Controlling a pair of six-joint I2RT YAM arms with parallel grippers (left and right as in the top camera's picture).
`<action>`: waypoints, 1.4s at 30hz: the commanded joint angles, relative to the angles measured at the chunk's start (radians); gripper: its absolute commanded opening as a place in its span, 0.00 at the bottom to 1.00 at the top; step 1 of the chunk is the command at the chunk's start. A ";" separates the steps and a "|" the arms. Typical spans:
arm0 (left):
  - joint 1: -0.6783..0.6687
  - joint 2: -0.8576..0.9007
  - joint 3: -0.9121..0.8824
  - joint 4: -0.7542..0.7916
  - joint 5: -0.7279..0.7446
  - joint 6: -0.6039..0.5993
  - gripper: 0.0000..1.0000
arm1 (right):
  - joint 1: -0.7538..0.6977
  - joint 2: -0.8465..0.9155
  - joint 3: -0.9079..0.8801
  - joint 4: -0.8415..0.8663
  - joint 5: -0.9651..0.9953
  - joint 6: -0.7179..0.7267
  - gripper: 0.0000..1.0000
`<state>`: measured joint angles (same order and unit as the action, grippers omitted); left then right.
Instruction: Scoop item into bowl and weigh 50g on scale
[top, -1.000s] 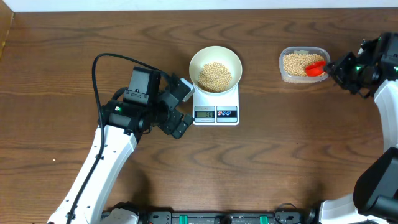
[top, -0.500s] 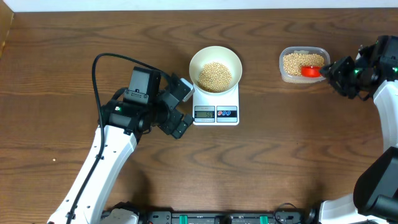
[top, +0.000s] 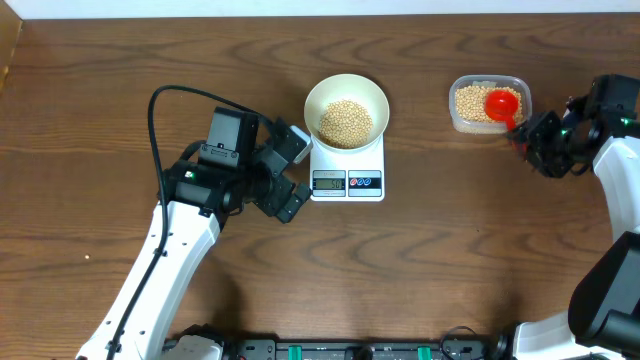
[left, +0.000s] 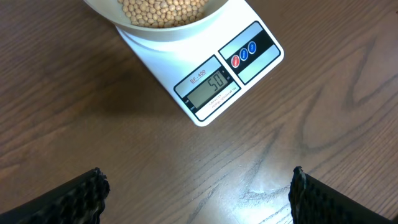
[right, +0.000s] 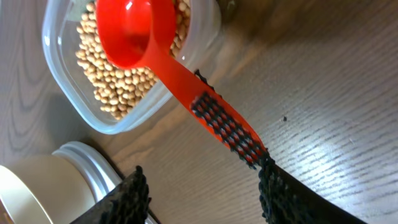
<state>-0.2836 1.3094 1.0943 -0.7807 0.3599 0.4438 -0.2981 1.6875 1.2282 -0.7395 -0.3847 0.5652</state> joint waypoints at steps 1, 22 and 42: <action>-0.002 0.003 0.009 0.000 -0.010 -0.008 0.95 | -0.004 -0.010 -0.002 0.023 -0.006 -0.014 0.60; -0.002 0.004 0.010 0.000 -0.010 -0.008 0.95 | -0.004 -0.408 0.074 0.007 0.023 -0.391 0.88; -0.002 0.003 0.009 0.000 -0.010 -0.008 0.95 | -0.002 -0.579 0.074 -0.196 0.086 -0.386 0.99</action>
<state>-0.2836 1.3094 1.0943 -0.7807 0.3599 0.4438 -0.2981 1.1118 1.2896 -0.9249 -0.2974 0.1925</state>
